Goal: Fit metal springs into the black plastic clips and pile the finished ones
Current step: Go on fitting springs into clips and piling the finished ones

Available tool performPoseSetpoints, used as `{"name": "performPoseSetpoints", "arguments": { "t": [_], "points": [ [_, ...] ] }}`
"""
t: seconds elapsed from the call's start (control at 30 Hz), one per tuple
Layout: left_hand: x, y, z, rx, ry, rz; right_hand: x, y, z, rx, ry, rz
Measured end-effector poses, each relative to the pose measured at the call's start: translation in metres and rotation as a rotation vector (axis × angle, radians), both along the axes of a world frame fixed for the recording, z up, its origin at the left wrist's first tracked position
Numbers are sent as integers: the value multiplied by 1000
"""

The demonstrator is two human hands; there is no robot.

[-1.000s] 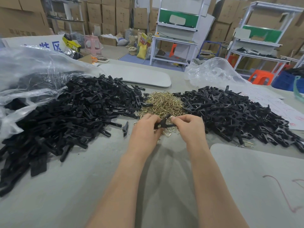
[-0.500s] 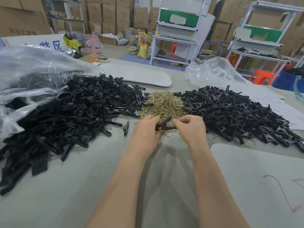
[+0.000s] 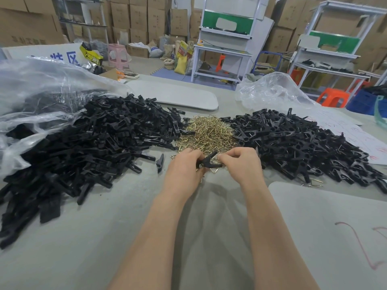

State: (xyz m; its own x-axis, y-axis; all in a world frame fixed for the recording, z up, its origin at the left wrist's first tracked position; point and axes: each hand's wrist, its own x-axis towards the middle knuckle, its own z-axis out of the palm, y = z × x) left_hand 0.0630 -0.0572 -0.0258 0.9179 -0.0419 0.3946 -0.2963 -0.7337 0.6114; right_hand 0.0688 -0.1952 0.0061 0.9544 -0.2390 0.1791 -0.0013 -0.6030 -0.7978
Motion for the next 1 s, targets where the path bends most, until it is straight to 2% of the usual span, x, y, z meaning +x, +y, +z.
{"name": "performPoseSetpoints", "arguments": {
  "t": [0.63,0.8,0.9,1.0],
  "points": [
    [-5,-5,6,0,-19,-83,-5,0,6,-118,-41,-38],
    [-6,-5,6,-5,-24,-99,-4,-2,6,-109,14,43],
    [-7,-3,7,-33,-32,-109,-3,-10,6,105,112,140],
    [-7,-2,11,-126,-64,-160,-4,-20,6,589,283,298]
  ]
}}
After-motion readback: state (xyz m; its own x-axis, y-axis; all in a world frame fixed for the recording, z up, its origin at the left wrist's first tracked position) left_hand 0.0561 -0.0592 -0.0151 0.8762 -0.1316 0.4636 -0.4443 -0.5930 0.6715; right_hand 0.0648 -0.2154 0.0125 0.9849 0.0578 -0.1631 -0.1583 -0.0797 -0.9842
